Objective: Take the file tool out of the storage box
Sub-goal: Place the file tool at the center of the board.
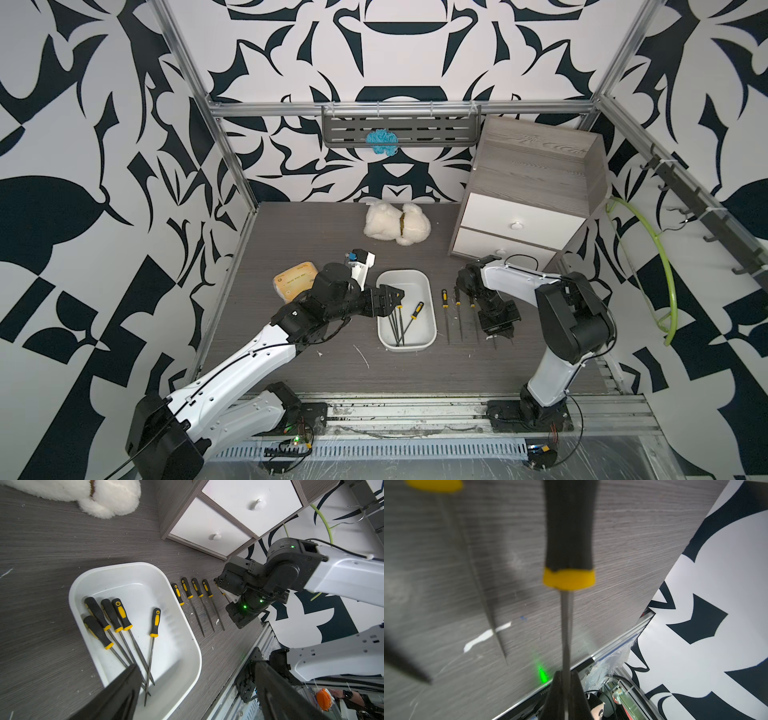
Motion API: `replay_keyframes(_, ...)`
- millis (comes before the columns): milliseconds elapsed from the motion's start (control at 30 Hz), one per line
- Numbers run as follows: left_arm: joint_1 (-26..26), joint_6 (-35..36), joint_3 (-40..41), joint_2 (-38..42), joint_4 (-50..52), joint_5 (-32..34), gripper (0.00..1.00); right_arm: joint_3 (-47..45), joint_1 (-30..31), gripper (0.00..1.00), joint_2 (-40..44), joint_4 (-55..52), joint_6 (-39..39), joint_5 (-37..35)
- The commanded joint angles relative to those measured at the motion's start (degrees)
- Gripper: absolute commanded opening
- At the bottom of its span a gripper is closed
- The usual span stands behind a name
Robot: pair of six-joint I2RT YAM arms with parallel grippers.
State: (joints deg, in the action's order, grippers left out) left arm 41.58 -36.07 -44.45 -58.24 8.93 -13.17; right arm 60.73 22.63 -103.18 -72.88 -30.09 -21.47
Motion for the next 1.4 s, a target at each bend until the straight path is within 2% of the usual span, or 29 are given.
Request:
replay_keyframes(0, 0.06, 0.67, 0.59, -0.24, 0.59, -1.57, 0.91, 1.63, -0.75, 0.0, -0.21, -0.23, -1.49, -1.81)
replay_keyframes(367, -0.01, 0.57, 0.41, -0.97, 0.75, -2.3, 0.91, 0.97, -4.15, 0.0, -4.74, 3.47, 0.28, 0.58)
replay_keyframes(700, 0.02, 0.53, 0.22, -1.87, 0.83, -2.55, 0.91, 0.46, -4.26, 0.0, -6.59, 5.71, 0.33, -0.76)
replay_keyframes(800, 0.03, 0.61, 0.31, -1.86, 0.7, -2.32, 0.92, -0.2, -4.27, 0.13, -6.69, 5.94, -0.06, -1.06)
replay_keyframes(900, 0.0, 0.57, 0.49, -1.59, 0.61, -2.02, 0.91, -0.71, -4.26, 0.19, -6.26, 6.35, -0.18, -1.14)
replay_keyframes(1167, -0.01, 0.57, 0.28, -2.27, 0.65, -1.95, 0.92, -0.89, -4.22, 0.22, -5.36, 6.78, -0.15, -1.3)
replay_keyframes(1367, 0.01, 0.65, 0.24, -3.47, 0.56, -1.95, 0.92, -0.51, -4.33, 0.24, -1.49, 8.46, 0.98, -0.11)
